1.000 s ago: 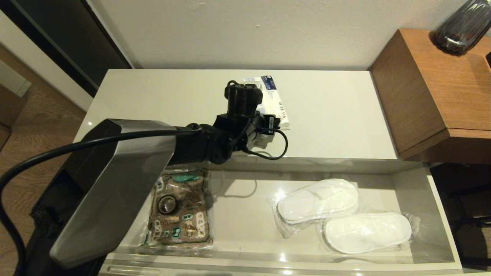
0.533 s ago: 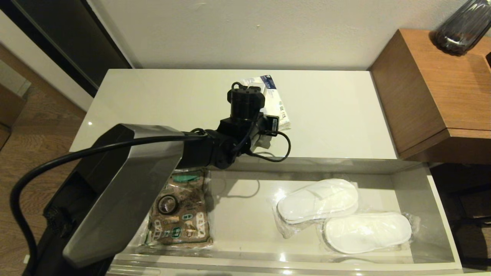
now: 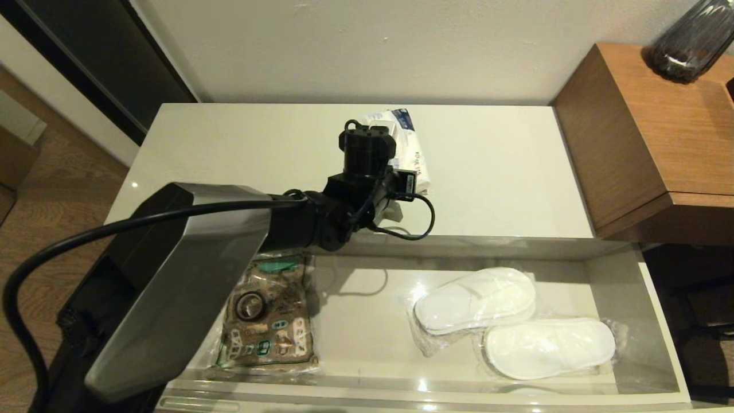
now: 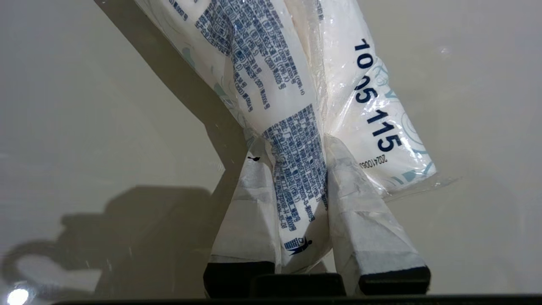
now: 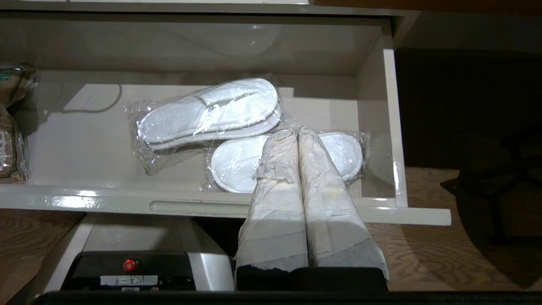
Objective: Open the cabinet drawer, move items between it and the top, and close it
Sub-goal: Pick up the tissue on the table
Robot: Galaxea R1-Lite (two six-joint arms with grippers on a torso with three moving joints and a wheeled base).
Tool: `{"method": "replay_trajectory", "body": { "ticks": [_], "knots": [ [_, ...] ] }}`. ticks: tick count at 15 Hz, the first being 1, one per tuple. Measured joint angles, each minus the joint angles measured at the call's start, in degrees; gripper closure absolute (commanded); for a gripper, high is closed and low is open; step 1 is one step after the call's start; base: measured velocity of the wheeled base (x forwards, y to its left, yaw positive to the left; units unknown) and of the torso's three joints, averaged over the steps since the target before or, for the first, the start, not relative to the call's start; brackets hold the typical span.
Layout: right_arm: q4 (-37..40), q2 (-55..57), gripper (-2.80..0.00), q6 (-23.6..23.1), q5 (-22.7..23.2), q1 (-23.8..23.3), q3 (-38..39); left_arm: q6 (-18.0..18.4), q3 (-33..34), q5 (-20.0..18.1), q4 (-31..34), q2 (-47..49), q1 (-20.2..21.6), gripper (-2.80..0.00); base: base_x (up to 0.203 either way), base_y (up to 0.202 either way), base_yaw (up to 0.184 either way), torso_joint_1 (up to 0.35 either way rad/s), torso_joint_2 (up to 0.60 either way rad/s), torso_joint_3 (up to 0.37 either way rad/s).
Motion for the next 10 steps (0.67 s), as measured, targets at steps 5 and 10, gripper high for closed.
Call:
{"method": "replay_trajectory", "body": {
  "ticks": [5,10],
  "knots": [
    [0.0,0.0,0.00,0.0,0.0,0.0,0.0,-0.6,6.4,0.5,-0.6,-2.5,0.0,0.00,0.000,0.000,0.000,0.000,0.00,0.000],
    [0.0,0.0,0.00,0.0,0.0,0.0,0.0,-3.5,24.6,0.1,-0.8,-12.5,-0.6,0.00,0.000,0.000,0.000,0.000,0.00,0.000]
  ]
}}
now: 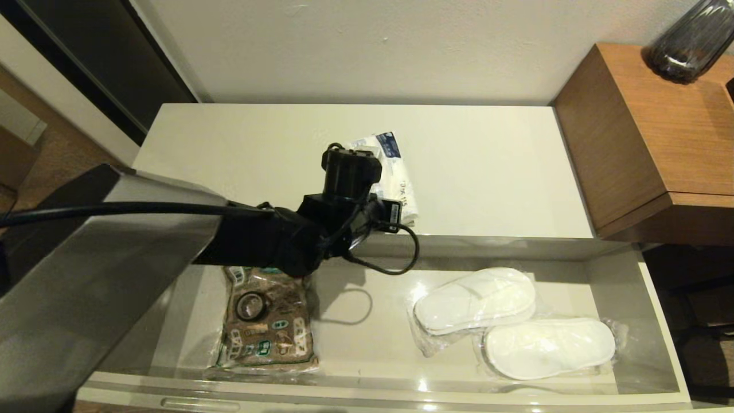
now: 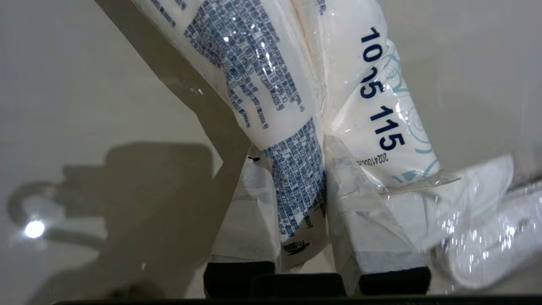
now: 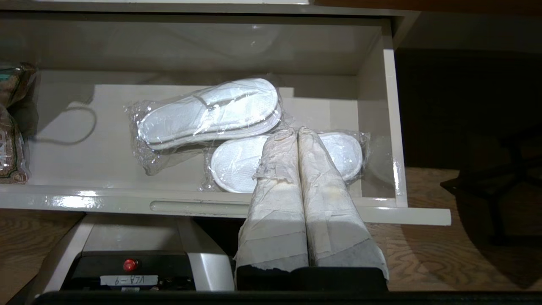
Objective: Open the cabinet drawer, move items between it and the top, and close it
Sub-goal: Pick up the tissue on the table, then put the tissue in the drawer
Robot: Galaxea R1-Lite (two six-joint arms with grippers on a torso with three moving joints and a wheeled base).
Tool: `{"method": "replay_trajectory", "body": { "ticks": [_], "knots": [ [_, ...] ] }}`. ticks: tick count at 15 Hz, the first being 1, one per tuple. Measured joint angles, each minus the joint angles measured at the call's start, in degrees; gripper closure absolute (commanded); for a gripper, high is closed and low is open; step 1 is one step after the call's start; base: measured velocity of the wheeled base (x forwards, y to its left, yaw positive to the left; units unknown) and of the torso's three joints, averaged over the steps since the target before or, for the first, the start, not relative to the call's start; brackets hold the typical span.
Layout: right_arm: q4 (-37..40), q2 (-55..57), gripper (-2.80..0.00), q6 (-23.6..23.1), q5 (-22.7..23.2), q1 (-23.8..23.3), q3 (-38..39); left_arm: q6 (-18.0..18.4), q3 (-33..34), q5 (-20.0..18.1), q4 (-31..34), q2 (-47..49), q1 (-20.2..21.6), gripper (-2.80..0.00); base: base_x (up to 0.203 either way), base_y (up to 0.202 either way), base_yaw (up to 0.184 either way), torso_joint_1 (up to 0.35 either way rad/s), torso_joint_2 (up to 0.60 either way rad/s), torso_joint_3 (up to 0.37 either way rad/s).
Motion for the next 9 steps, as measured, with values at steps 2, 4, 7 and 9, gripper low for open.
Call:
{"method": "replay_trajectory", "body": {
  "ticks": [2,4,7,9],
  "knots": [
    [0.0,0.0,0.00,0.0,0.0,0.0,0.0,-0.5,6.6,0.0,0.4,-5.2,-0.3,0.00,0.000,0.000,0.000,0.000,0.00,0.000],
    [0.0,0.0,0.00,0.0,0.0,0.0,0.0,-0.8,11.3,0.1,0.4,-11.0,-1.1,0.00,0.000,0.000,0.000,0.000,0.00,0.000],
    [0.0,0.0,0.00,0.0,0.0,0.0,0.0,-1.1,14.5,0.5,1.1,-17.3,-2.0,0.00,0.000,0.000,0.000,0.000,0.00,0.000],
    [0.0,0.0,0.00,0.0,0.0,0.0,0.0,-1.9,16.3,0.5,3.7,-20.4,-2.6,0.00,0.000,0.000,0.000,0.000,0.00,0.000]
  ]
}}
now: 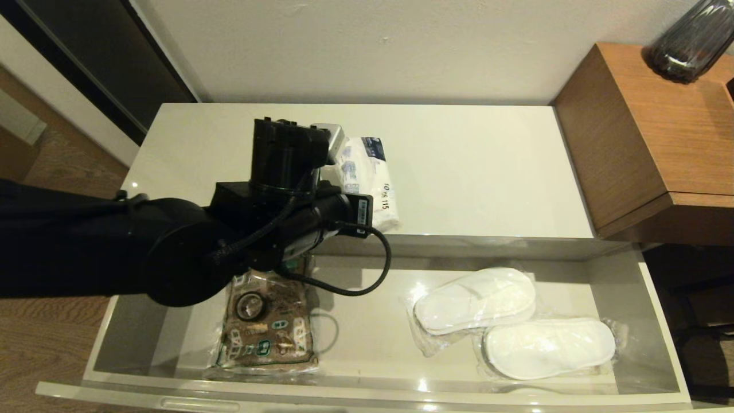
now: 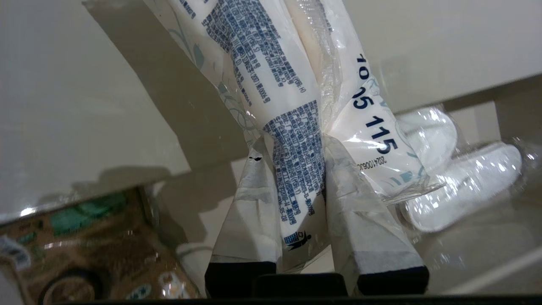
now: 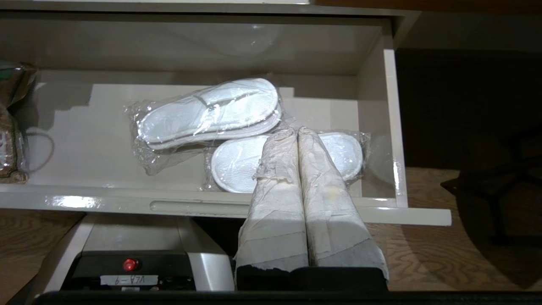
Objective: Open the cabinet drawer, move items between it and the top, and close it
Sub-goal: Put the tissue in the drawer
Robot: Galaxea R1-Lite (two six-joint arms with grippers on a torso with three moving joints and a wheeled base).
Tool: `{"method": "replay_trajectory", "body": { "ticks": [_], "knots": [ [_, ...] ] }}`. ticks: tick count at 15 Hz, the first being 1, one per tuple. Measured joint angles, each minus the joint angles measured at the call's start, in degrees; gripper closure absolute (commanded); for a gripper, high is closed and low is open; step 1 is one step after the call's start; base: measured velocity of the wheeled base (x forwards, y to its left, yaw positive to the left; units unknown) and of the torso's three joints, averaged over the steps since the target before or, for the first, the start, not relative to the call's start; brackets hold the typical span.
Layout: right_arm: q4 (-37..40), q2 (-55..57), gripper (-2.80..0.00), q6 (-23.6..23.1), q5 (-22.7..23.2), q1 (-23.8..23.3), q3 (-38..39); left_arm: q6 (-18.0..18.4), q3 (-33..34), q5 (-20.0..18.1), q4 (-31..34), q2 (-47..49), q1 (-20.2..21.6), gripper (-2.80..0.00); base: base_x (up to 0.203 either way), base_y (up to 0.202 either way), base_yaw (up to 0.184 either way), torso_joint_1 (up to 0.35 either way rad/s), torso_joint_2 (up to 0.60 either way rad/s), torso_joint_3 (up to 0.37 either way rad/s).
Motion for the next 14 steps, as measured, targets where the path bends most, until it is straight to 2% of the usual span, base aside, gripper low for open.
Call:
{"method": "replay_trajectory", "body": {
  "ticks": [3,9,11,14],
  "knots": [
    [0.0,0.0,0.00,0.0,0.0,0.0,0.0,-2.0,8.6,0.0,4.7,-8.5,-1.8,0.00,0.000,0.000,0.000,0.000,0.00,0.000],
    [0.0,0.0,0.00,0.0,0.0,0.0,0.0,-8.5,35.7,0.0,6.4,-22.4,-2.2,0.00,0.000,0.000,0.000,0.000,0.00,0.000],
    [0.0,0.0,0.00,0.0,0.0,0.0,0.0,-10.3,39.9,-0.4,6.3,-23.3,-1.9,0.00,0.000,0.000,0.000,0.000,0.00,0.000],
    [0.0,0.0,0.00,0.0,0.0,0.0,0.0,-11.8,41.2,-1.5,5.0,-20.6,-1.7,0.00,0.000,0.000,0.000,0.000,0.00,0.000]
  ]
}}
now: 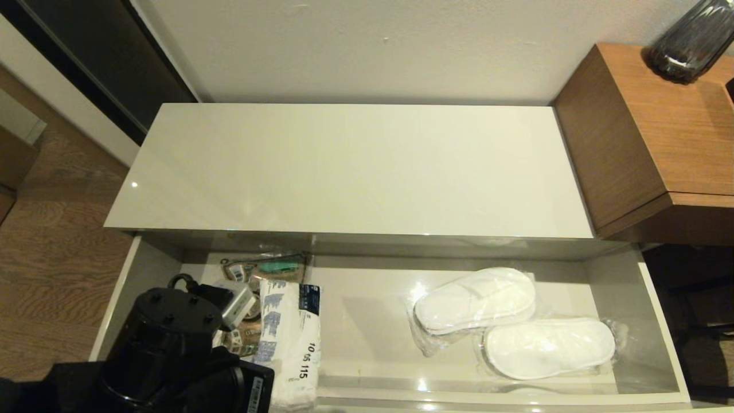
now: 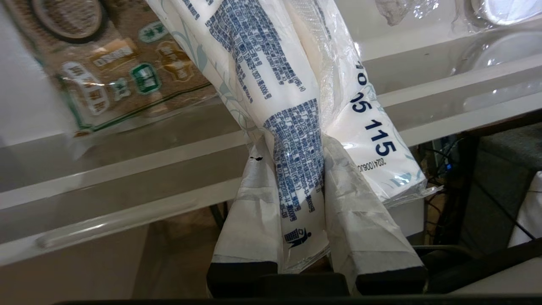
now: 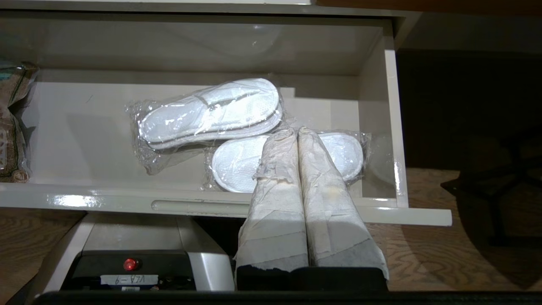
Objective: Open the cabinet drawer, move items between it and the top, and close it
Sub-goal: Put the tissue in the drawer
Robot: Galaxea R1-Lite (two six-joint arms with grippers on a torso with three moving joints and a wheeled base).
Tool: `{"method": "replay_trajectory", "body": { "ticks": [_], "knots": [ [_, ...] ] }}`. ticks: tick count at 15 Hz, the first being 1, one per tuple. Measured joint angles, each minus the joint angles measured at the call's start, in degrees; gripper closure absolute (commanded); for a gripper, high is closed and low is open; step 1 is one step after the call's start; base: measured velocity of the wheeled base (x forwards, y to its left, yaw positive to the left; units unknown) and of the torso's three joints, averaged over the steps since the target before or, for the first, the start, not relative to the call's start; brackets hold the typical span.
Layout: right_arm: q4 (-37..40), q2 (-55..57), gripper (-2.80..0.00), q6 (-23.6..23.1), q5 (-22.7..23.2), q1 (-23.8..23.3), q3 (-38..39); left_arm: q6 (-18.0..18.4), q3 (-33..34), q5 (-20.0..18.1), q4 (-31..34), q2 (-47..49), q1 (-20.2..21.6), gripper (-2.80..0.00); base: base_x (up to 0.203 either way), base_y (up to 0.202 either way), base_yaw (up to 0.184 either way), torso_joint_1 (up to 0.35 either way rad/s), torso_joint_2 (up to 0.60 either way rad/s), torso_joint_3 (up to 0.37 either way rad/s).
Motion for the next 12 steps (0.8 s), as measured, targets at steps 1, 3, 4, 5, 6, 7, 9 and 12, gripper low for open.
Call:
{"method": "replay_trajectory", "body": {
  "ticks": [1,3,4,5,6,7,9,12],
  "knots": [
    [0.0,0.0,0.00,0.0,0.0,0.0,0.0,0.0,-0.3,-0.3,-1.5,1.6,0.0,0.00,0.000,0.000,0.000,0.000,0.00,0.000],
    [0.0,0.0,0.00,0.0,0.0,0.0,0.0,0.4,-2.1,-1.0,-6.6,6.6,-0.2,0.00,0.000,0.000,0.000,0.000,0.00,0.000],
    [0.0,0.0,0.00,0.0,0.0,0.0,0.0,0.6,-3.3,-1.0,-9.4,8.9,-0.4,0.00,0.000,0.000,0.000,0.000,0.00,0.000],
    [0.0,0.0,0.00,0.0,0.0,0.0,0.0,0.7,-4.6,-1.0,-11.9,11.8,-0.7,0.00,0.000,0.000,0.000,0.000,0.00,0.000],
    [0.0,0.0,0.00,0.0,0.0,0.0,0.0,0.9,-6.2,-0.9,-14.1,14.9,-1.2,0.00,0.000,0.000,0.000,0.000,0.00,0.000],
    [0.0,0.0,0.00,0.0,0.0,0.0,0.0,1.0,-8.1,-0.9,-15.8,18.1,-1.9,0.00,0.000,0.000,0.000,0.000,0.00,0.000],
    [0.0,0.0,0.00,0.0,0.0,0.0,0.0,0.9,-11.4,-0.8,-17.3,23.3,-3.6,0.00,0.000,0.000,0.000,0.000,0.00,0.000],
    [0.0,0.0,0.00,0.0,0.0,0.0,0.0,0.6,-15.2,-0.6,-18.7,30.0,-6.4,0.00,0.000,0.000,0.000,0.000,0.00,0.000]
  ]
}}
